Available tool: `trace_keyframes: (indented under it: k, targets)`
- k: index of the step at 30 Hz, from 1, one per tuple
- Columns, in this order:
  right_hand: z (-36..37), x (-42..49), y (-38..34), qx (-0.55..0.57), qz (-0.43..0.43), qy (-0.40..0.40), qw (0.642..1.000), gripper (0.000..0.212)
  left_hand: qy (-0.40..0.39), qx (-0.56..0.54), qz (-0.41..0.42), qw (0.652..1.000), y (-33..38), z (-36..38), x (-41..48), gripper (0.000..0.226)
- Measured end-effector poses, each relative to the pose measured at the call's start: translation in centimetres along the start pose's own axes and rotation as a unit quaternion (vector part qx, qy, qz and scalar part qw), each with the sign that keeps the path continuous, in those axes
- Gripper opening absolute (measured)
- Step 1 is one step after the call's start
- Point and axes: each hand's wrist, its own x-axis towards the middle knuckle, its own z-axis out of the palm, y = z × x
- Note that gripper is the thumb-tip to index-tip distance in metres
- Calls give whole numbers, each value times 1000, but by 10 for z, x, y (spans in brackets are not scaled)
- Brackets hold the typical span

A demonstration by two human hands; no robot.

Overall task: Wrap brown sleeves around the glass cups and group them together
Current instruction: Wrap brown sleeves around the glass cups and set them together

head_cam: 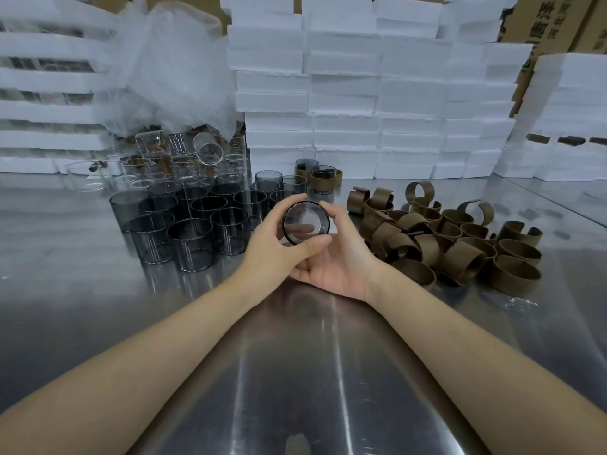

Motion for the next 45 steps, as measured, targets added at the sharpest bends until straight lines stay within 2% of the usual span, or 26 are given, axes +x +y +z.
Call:
trace_keyframes:
  k: [6, 12, 14, 17, 19, 21, 23, 25, 30, 36, 45]
  targets:
    - [0, 1, -2, -15, 25, -20, 999, 61, 28, 49, 22, 998, 6, 0, 2, 48]
    - [2, 0, -1, -36, 27, -6, 999, 60, 76, 15, 9, 997, 9, 3, 4, 15]
    - [2, -1, -1, -54, 28, -5, 998, 56, 96, 7, -9, 995, 10, 3, 4, 23]
    - [4, -2, 1, -54, 31, 0, 998, 53, 133, -18, -48, 990, 9, -1, 7, 55]
    - [4, -3, 2, -32, 29, -2, 999, 56, 130, -28, -47, 990, 6, -6, 9, 60]
    - [4, -3, 2, -11, 24, -4, 1000, 56, 84, -32, -39, 995, 5, -7, 7, 52]
    - [3, -3, 1, -2, 13, -2, 1000, 55, 41, 2, -19, 999, 4, -6, 5, 33]
    - [1, -4, 0, -15, 11, -9, 1000, 57, 25, 49, 5, 999, 2, -6, 5, 43]
    - [0, -4, -1, -19, 15, -12, 1000, 60, 33, 68, 19, 997, 6, -12, 5, 40]
    - [0, -4, -1, -19, 34, -29, 999, 59, 57, 78, 31, 995, 10, -10, 8, 18]
    - [4, -2, 1, -54, 56, -31, 996, 70, 109, 27, -3, 994, 10, -9, 9, 15]
